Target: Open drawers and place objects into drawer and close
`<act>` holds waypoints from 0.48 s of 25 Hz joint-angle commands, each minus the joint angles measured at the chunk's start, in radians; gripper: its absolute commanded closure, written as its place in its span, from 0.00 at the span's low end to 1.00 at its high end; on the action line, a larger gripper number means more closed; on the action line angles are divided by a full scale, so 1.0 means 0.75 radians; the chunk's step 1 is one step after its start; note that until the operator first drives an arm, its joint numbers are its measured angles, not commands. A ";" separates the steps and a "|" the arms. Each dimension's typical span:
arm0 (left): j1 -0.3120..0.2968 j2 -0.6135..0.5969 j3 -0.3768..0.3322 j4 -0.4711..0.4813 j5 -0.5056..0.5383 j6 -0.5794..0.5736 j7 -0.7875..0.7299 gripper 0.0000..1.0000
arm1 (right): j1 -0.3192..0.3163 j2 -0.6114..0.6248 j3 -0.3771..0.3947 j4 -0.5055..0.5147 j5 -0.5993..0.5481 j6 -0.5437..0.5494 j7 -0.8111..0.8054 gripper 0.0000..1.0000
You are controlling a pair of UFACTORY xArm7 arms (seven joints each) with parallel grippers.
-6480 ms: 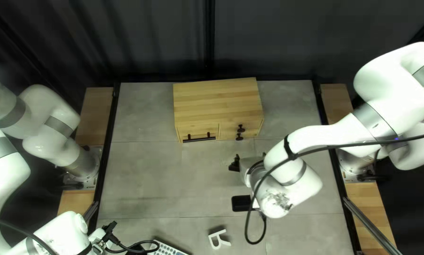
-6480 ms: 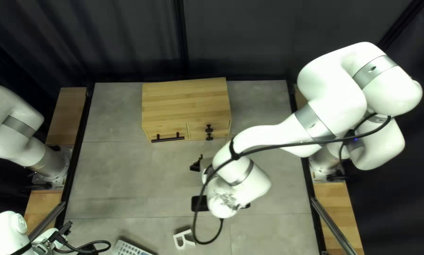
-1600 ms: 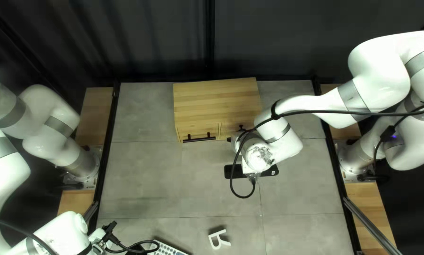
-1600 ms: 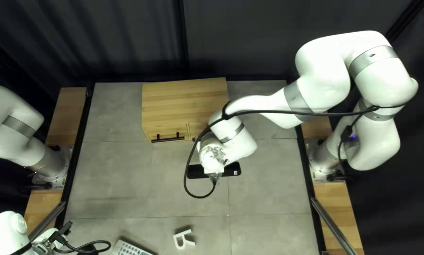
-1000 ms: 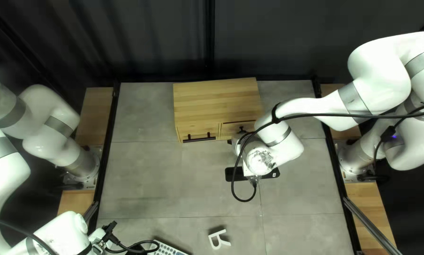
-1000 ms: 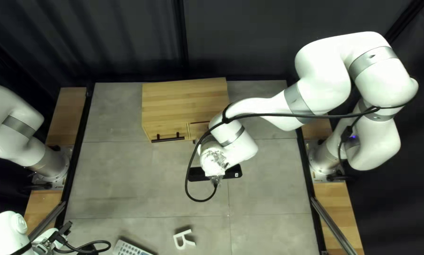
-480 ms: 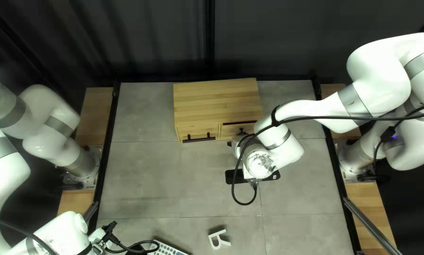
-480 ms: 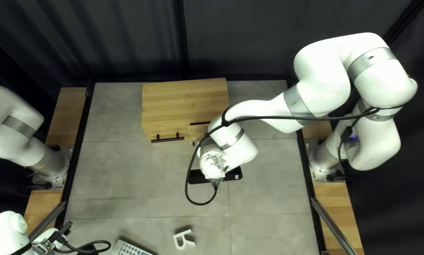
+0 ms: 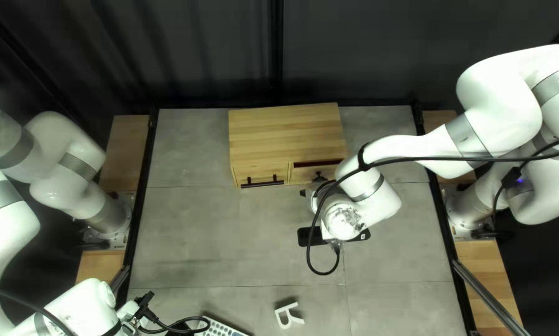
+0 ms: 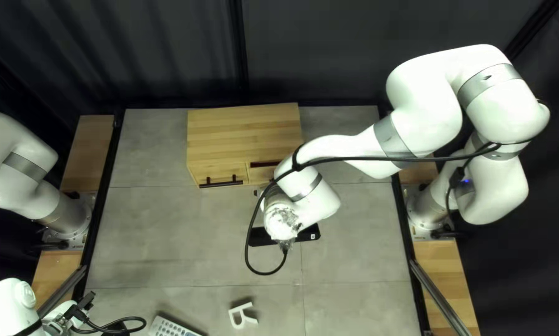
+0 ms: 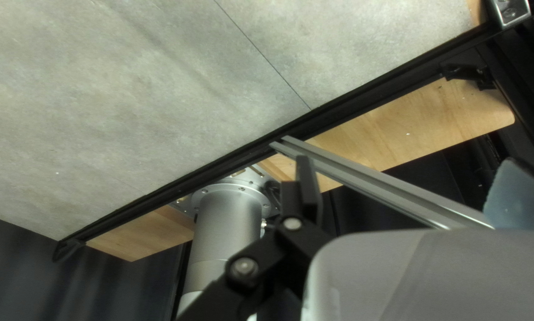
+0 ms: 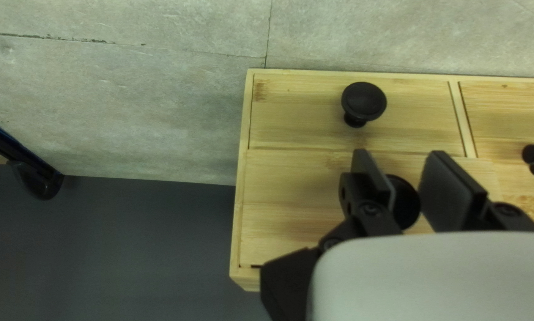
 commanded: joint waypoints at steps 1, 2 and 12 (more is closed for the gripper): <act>0.000 0.000 0.000 0.000 0.000 0.000 0.000 0.00 | 0.005 0.005 0.004 0.004 0.005 0.003 0.005 0.78; 0.000 0.000 0.000 0.000 0.000 0.000 0.000 0.00 | 0.007 0.005 0.006 0.007 0.007 0.006 0.004 0.78; 0.000 0.000 0.000 0.000 0.000 0.000 0.000 0.00 | 0.019 0.007 0.015 0.020 0.014 0.027 0.010 0.75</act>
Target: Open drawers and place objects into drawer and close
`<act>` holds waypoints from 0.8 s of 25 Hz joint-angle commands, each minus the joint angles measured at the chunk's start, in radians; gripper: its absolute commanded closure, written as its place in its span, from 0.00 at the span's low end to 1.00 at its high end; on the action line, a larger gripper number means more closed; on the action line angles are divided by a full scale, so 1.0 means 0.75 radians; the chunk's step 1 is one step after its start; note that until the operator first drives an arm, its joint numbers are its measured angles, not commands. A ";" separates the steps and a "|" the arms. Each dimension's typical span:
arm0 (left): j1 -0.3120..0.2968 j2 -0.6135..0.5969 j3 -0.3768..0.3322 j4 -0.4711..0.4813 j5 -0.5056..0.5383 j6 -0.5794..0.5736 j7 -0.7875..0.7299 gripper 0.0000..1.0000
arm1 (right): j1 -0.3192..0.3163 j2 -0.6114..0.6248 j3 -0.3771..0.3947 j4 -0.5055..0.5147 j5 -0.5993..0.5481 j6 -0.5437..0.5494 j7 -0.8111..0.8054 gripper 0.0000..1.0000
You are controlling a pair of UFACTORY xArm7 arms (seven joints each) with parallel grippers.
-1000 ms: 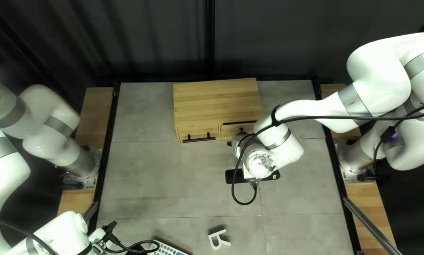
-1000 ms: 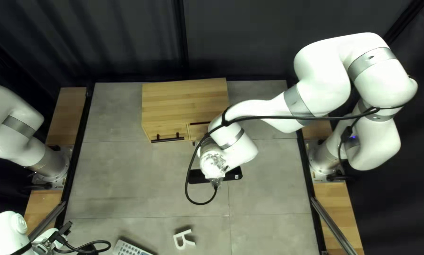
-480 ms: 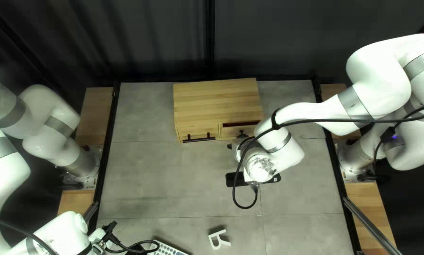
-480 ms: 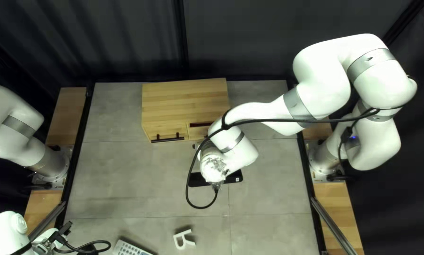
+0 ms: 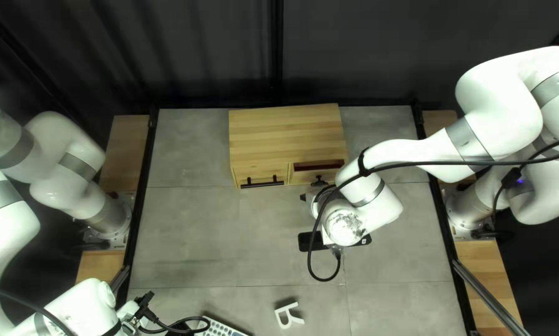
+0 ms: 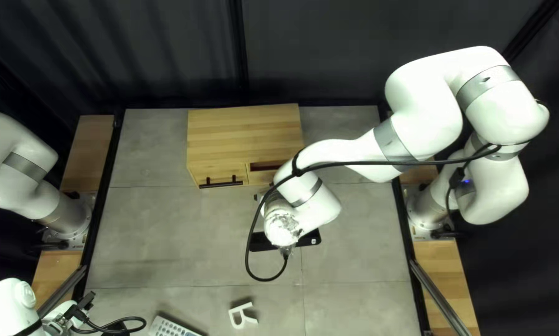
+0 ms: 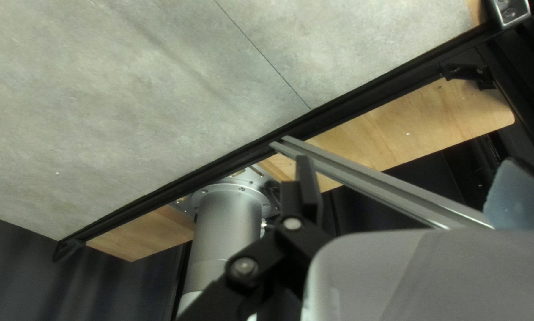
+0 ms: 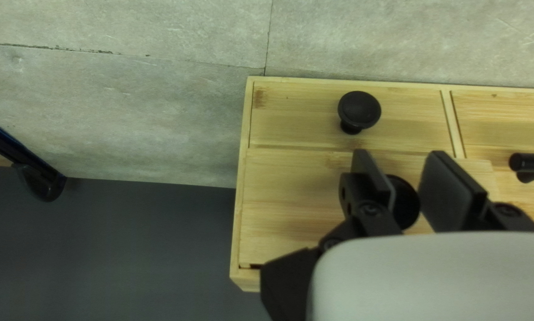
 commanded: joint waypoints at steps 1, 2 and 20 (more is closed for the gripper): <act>0.000 0.000 0.000 0.000 0.000 0.000 0.000 0.00 | 0.004 0.000 0.003 0.000 0.002 0.005 0.005 0.75; 0.000 0.000 0.000 0.000 0.000 0.000 0.000 0.00 | 0.005 -0.001 0.004 0.000 0.003 0.005 0.005 0.74; 0.000 0.000 0.000 0.000 0.000 0.000 0.000 0.00 | 0.022 0.011 0.019 0.017 0.017 0.025 0.011 0.79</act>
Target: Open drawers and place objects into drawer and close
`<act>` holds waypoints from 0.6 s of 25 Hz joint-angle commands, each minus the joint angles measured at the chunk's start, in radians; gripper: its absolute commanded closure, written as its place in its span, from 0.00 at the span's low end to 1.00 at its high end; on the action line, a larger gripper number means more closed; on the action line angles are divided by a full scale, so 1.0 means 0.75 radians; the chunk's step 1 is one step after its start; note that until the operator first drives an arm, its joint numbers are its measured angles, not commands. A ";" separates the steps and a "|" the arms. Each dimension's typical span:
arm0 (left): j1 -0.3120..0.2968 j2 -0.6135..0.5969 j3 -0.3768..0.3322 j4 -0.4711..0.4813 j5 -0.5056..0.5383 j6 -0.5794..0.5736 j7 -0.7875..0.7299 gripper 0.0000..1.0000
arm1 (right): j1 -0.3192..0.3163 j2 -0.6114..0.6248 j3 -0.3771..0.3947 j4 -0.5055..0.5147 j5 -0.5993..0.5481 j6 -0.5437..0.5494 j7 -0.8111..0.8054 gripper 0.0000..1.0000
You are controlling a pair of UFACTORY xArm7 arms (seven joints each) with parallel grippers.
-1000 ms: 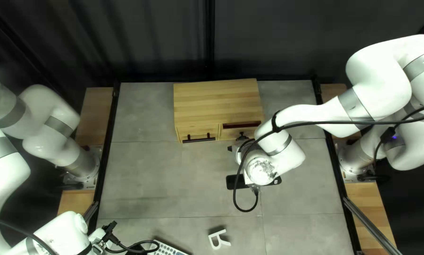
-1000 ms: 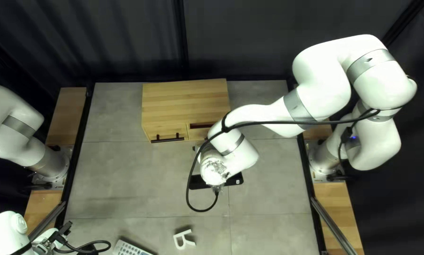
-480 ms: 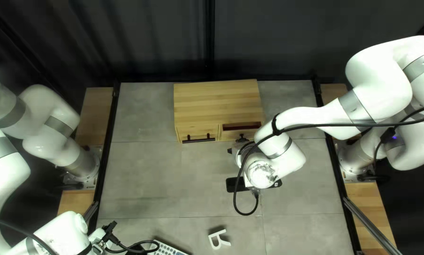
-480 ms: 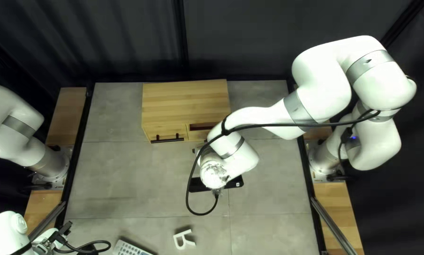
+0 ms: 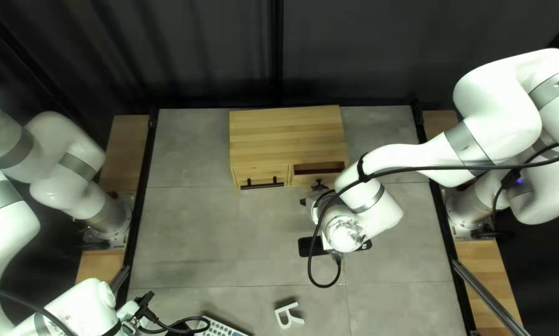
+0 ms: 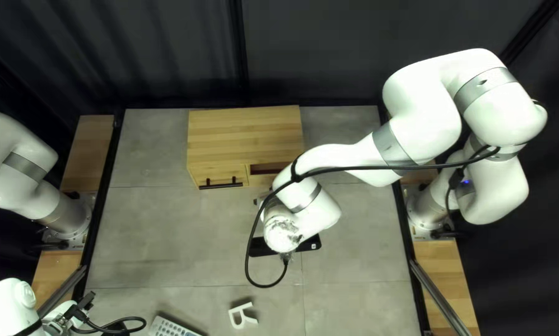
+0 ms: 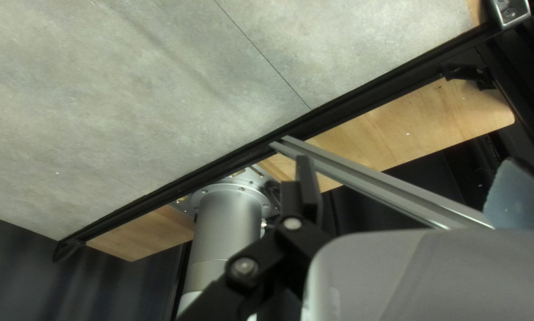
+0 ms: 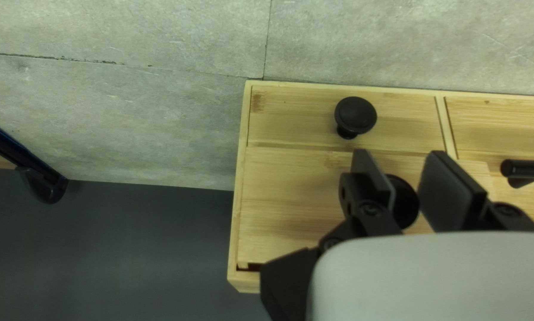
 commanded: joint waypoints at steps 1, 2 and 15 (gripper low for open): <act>0.000 0.000 0.000 0.000 0.000 0.000 0.000 0.00 | 0.006 0.001 0.005 0.006 0.005 0.010 0.001 0.79; 0.000 0.000 0.000 0.000 0.000 0.000 0.000 0.00 | 0.006 0.002 0.005 0.006 0.005 0.009 0.001 0.80; 0.000 0.000 0.000 0.000 0.000 0.000 0.000 0.00 | 0.023 0.013 0.019 0.019 0.015 0.023 0.013 0.78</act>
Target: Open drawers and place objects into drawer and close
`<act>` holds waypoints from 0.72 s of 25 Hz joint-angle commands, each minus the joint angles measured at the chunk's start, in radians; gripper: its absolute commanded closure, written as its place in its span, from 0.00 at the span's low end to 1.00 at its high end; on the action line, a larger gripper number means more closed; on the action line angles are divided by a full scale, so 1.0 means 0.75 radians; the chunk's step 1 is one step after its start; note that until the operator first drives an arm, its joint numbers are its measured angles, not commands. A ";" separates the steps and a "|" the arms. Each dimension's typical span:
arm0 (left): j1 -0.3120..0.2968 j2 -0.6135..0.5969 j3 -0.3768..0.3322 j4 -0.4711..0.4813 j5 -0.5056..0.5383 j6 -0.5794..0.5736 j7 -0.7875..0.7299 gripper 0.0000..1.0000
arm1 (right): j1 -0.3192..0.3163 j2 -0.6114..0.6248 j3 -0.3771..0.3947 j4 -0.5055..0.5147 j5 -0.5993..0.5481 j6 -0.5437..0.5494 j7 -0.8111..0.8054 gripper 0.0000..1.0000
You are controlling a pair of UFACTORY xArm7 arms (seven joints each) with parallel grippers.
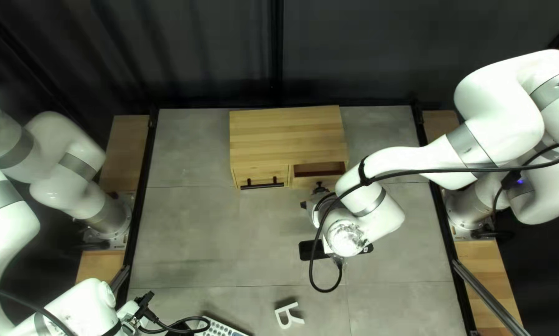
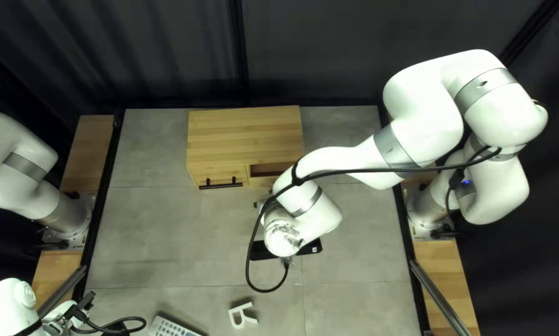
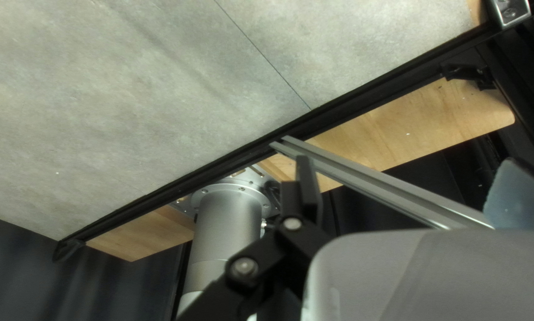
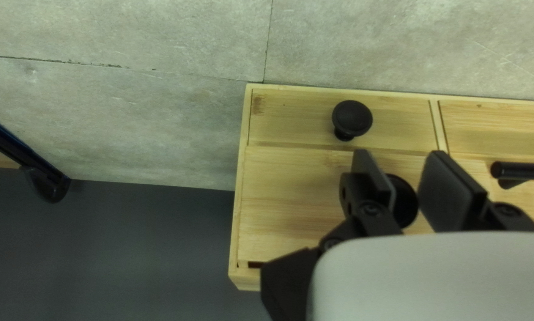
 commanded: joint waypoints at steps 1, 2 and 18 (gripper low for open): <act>0.000 0.000 0.000 0.000 0.000 0.000 0.000 0.00 | 0.005 0.006 0.004 0.004 0.002 0.002 0.004 0.78; 0.000 0.000 0.000 0.000 0.000 0.000 0.000 0.00 | 0.006 0.007 0.005 0.005 0.002 0.003 0.005 0.78; 0.000 0.000 0.000 0.000 0.000 0.000 0.000 0.00 | 0.043 0.029 0.031 0.044 0.018 0.048 0.027 0.76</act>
